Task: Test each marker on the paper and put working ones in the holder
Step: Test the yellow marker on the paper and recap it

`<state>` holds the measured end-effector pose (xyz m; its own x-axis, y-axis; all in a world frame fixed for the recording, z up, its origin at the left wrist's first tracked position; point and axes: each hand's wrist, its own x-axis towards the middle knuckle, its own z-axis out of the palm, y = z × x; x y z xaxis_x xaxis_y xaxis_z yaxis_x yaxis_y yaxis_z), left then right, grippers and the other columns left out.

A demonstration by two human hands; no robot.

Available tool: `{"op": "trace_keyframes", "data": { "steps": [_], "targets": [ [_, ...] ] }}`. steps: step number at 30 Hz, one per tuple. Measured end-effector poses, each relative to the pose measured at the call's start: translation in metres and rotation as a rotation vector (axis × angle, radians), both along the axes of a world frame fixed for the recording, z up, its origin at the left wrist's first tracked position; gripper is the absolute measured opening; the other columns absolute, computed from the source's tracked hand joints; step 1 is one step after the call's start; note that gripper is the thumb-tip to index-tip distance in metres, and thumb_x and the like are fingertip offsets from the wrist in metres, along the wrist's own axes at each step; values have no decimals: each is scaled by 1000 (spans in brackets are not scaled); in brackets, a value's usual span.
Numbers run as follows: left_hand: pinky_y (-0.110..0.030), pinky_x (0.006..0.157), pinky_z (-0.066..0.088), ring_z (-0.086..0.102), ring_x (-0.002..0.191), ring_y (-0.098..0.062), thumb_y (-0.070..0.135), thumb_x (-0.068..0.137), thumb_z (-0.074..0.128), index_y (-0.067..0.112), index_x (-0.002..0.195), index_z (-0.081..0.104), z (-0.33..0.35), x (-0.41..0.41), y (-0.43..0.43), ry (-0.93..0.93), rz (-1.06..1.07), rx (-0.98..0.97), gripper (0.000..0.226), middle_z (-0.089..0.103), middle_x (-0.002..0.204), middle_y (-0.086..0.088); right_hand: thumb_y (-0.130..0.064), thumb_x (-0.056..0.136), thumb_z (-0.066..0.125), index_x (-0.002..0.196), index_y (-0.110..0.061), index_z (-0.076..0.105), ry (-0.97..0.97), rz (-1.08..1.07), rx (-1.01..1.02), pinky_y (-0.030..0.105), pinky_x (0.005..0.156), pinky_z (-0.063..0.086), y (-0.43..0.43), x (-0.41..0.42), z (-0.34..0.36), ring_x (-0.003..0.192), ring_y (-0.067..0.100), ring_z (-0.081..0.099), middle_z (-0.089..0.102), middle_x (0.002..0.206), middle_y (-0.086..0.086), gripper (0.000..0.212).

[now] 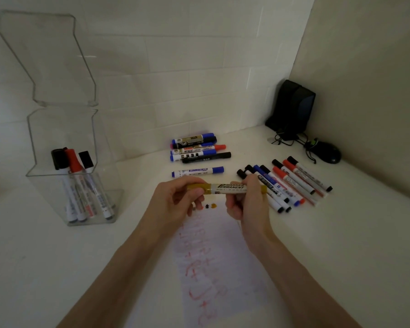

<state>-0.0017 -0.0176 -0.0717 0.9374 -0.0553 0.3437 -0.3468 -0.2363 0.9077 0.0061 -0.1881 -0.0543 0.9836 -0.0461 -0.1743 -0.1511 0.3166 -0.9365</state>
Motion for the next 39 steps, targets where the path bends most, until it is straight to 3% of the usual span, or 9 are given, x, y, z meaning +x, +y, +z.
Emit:
{"op": "trace_keyframes", "data": {
  "steps": [11,18,20,23,25,29,34,39],
  "targets": [
    [-28,59,54,66,66,-19,8,97,59,16,107,72,0,-4,4,-4,-13,8,18,71,77,-5,-33,109,32,83,-2,56,-61,17,-106,16,41,36,3,-5,1,41,4,43,48,62,8,47],
    [-22,62,50,64,66,-14,18,101,55,9,104,67,5,-5,6,-11,-49,69,15,70,78,-4,-33,107,35,87,-6,56,-48,154,-59,19,45,32,-4,-1,0,43,7,38,48,58,2,39],
    [-28,69,54,67,78,-22,34,103,46,6,108,65,14,-4,2,70,-73,-92,35,72,90,-7,-29,105,38,77,-9,56,-101,233,-71,21,47,28,-10,2,3,46,9,33,46,57,-1,39],
    [-45,94,54,68,110,-32,43,103,30,3,127,61,28,-2,-1,386,-170,-708,56,71,119,-17,-23,107,43,70,-11,67,-229,364,-264,21,46,29,-9,-3,6,45,10,36,56,54,-3,45],
    [-49,100,50,66,115,-38,42,104,24,0,125,63,32,0,4,483,-172,-834,61,68,122,-23,-29,105,53,79,-8,76,-243,461,-388,22,45,31,-9,-4,9,44,12,40,63,58,1,41],
    [-44,86,58,70,102,-40,39,105,23,0,109,70,30,1,8,475,-47,-669,61,72,109,-25,-41,92,67,95,-10,79,-261,579,-485,19,48,36,-15,0,11,51,13,46,66,68,5,33],
    [-40,82,57,72,94,-37,36,104,24,2,105,72,29,2,7,449,-17,-624,58,73,102,-24,-27,101,64,82,-23,75,-478,503,-628,12,50,29,2,-2,-3,46,3,38,49,50,-16,22],
    [-37,76,56,71,90,-37,33,105,26,3,94,73,26,1,9,452,-16,-580,57,72,89,-26,-25,100,65,88,-7,79,-507,474,-606,14,50,27,3,-1,-13,44,5,35,46,49,-15,26]
  ]
}}
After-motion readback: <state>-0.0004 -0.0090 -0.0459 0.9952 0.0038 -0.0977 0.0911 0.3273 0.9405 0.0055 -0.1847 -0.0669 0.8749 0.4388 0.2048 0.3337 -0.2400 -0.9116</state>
